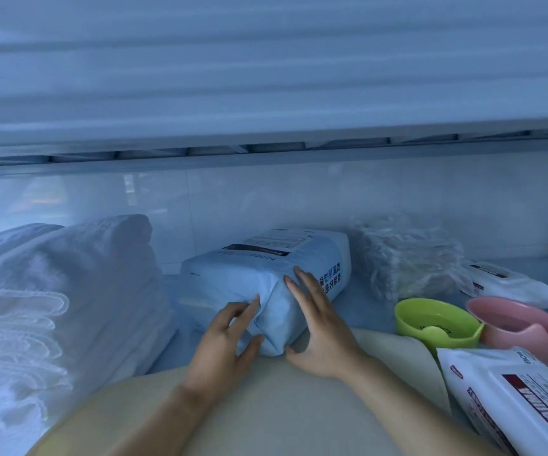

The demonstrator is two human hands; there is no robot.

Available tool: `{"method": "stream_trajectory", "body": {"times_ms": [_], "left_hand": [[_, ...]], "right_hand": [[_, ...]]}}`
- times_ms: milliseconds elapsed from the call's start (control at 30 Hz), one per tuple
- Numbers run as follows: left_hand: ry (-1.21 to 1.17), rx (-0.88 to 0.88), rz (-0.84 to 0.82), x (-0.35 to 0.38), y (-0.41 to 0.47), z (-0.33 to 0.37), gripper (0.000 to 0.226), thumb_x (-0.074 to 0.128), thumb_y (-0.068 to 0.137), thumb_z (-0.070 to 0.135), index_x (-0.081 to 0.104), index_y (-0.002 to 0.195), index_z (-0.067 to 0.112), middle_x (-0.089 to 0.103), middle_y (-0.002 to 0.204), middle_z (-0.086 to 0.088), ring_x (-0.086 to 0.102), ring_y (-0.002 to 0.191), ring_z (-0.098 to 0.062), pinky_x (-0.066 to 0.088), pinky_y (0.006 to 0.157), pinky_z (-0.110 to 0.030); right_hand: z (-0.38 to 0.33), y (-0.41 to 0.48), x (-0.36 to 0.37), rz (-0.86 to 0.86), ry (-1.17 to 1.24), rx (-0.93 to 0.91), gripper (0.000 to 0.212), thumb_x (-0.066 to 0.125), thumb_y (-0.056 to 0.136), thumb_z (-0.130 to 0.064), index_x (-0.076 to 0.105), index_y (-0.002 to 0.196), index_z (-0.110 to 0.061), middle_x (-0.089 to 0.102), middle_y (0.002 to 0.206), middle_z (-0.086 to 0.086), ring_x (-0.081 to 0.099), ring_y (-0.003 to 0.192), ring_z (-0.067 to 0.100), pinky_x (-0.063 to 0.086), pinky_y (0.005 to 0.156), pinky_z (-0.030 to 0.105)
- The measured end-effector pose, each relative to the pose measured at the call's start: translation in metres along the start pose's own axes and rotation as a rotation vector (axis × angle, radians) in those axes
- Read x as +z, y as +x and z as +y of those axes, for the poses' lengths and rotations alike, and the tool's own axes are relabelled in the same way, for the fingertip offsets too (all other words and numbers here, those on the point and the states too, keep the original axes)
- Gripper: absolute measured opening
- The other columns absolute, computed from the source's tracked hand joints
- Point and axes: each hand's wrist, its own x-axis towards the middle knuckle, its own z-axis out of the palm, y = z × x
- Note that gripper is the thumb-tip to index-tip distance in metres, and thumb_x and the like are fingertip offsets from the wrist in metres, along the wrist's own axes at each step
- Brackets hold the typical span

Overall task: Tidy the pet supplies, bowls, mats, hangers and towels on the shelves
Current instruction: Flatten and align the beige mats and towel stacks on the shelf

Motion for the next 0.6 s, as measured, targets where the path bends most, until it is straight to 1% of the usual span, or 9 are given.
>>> {"method": "stream_trajectory", "body": {"times_ms": [67,133,200,267,300,367,433,533,600], "left_hand": [[0.034,0.027,-0.012,0.003,-0.002,-0.001,0.062,0.076,0.074,0.012,0.053,0.131,0.012,0.055,0.107,0.002,0.046,0.090,0.005,0.034,0.082,0.000],[0.005,-0.017,0.018,0.003,0.000,-0.002,0.059,0.077,0.074,0.013,0.055,0.129,0.016,0.055,0.102,0.006,0.048,0.088,0.006,0.035,0.079,0.001],[-0.049,-0.070,0.060,0.000,0.006,-0.003,0.051,0.076,0.075,0.011,0.060,0.123,0.019,0.056,0.089,0.010,0.053,0.079,0.003,0.043,0.072,-0.005],[-0.067,-0.060,0.068,-0.004,0.014,-0.002,0.043,0.076,0.075,0.008,0.066,0.116,0.016,0.051,0.075,0.013,0.053,0.070,0.001,0.049,0.067,-0.016],[-0.066,-0.051,0.066,-0.007,0.018,-0.001,0.039,0.077,0.074,0.007,0.068,0.112,0.014,0.049,0.072,0.016,0.052,0.067,0.001,0.049,0.066,-0.015],[-0.049,-0.036,0.072,-0.014,0.028,0.003,0.032,0.078,0.072,0.007,0.071,0.103,0.012,0.046,0.068,0.018,0.050,0.066,0.000,0.043,0.062,-0.007],[-0.030,-0.018,0.104,-0.021,0.040,0.010,0.024,0.078,0.072,0.008,0.072,0.095,0.012,0.045,0.066,0.017,0.050,0.066,-0.002,0.040,0.060,-0.006],[-0.067,0.006,0.199,-0.029,0.064,0.029,0.019,0.077,0.074,0.010,0.073,0.092,0.013,0.051,0.067,0.013,0.054,0.067,-0.005,0.045,0.061,-0.010],[-0.079,0.050,0.211,-0.030,0.079,0.044,0.016,0.076,0.075,0.011,0.072,0.091,0.013,0.057,0.068,0.005,0.056,0.067,-0.008,0.048,0.061,-0.016]], "right_hand": [[-0.002,-0.002,0.002,0.009,0.017,0.021,0.101,0.063,0.066,-0.049,0.002,0.147,-0.039,-0.008,0.155,-0.017,-0.007,0.144,0.008,0.016,0.113,0.028],[-0.003,-0.001,0.000,0.010,0.025,0.038,0.104,0.068,0.065,-0.053,0.000,0.144,-0.046,-0.009,0.153,-0.023,-0.006,0.143,0.005,0.025,0.110,0.029],[-0.004,0.000,-0.005,0.003,0.010,0.042,0.104,0.069,0.066,-0.055,-0.002,0.141,-0.051,-0.010,0.152,-0.026,-0.003,0.143,0.003,0.036,0.106,0.034],[-0.006,0.002,-0.010,-0.007,-0.009,0.037,0.105,0.071,0.067,-0.054,-0.005,0.139,-0.053,-0.011,0.151,-0.028,-0.001,0.143,0.002,0.040,0.104,0.036],[-0.008,0.003,-0.013,-0.009,-0.015,0.034,0.106,0.072,0.068,-0.054,-0.007,0.138,-0.054,-0.012,0.150,-0.028,-0.001,0.142,0.001,0.040,0.104,0.036],[-0.012,0.004,-0.018,-0.014,-0.012,0.025,0.109,0.073,0.066,-0.056,-0.010,0.137,-0.055,-0.014,0.148,-0.030,-0.003,0.140,-0.003,0.039,0.103,0.031],[-0.015,0.004,-0.023,-0.023,-0.024,-0.009,0.113,0.074,0.064,-0.058,-0.011,0.139,-0.054,-0.018,0.149,-0.028,-0.008,0.139,-0.006,0.038,0.098,0.026],[-0.017,0.009,-0.031,-0.018,-0.111,-0.056,0.121,0.080,0.062,-0.048,-0.010,0.142,-0.050,-0.025,0.151,-0.018,-0.010,0.143,0.009,0.036,0.097,0.028],[-0.017,0.014,-0.037,0.029,-0.191,-0.030,0.121,0.082,0.064,-0.038,-0.010,0.142,-0.049,-0.025,0.151,-0.012,-0.007,0.144,0.020,0.044,0.097,0.033]]}}
